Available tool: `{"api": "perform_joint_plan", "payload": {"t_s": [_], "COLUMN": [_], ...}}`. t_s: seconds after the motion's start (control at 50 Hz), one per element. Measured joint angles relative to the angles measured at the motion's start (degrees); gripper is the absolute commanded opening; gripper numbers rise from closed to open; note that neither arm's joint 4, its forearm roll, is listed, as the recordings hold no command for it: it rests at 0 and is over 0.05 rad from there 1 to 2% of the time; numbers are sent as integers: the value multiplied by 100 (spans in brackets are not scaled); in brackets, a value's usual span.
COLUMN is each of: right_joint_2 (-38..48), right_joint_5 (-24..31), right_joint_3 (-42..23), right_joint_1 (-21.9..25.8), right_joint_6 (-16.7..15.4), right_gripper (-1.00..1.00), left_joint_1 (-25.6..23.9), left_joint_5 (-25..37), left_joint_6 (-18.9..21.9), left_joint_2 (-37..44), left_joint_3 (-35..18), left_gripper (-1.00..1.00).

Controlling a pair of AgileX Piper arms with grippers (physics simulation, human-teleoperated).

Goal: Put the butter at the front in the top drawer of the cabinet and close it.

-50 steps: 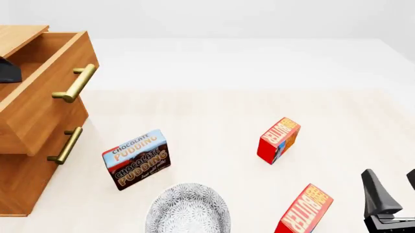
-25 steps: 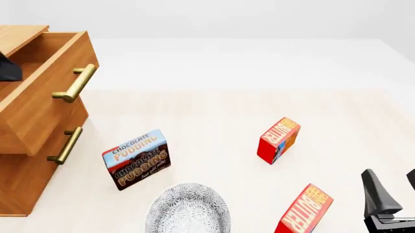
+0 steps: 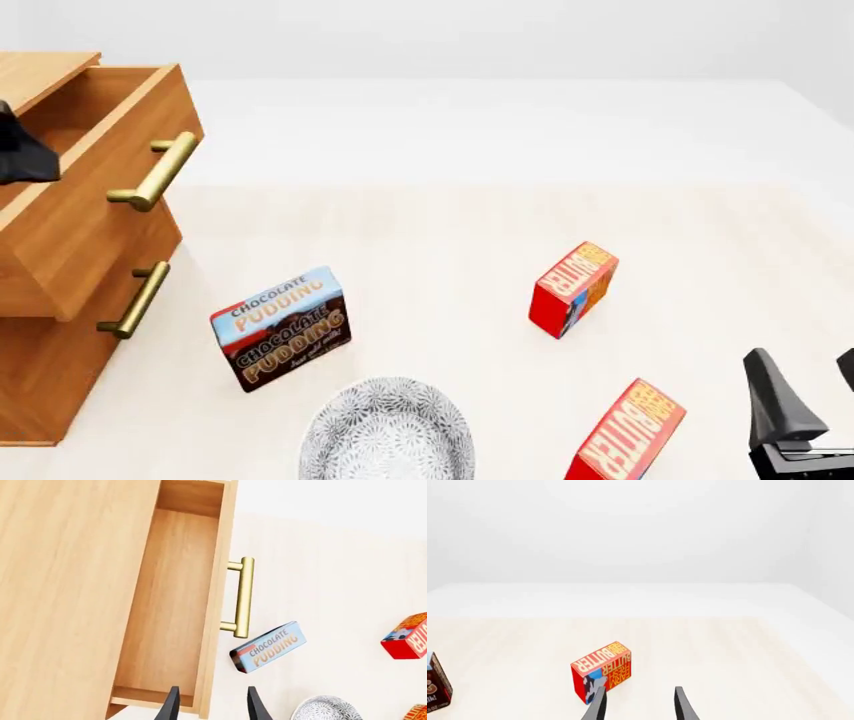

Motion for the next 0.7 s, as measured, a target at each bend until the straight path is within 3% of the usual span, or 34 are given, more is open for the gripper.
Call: {"api": "perform_joint_plan", "payload": {"t_s": [0.7], "right_joint_2": [0], "right_joint_5": [0], "right_joint_3": [0], "right_joint_1": [0], "right_joint_6": [0], "right_gripper": [100], "left_joint_1": [-85], "left_joint_5": [-1], "left_joint_6": [-78], "left_joint_2": [321], "left_joint_3": [-131], "left_gripper": [100]}}
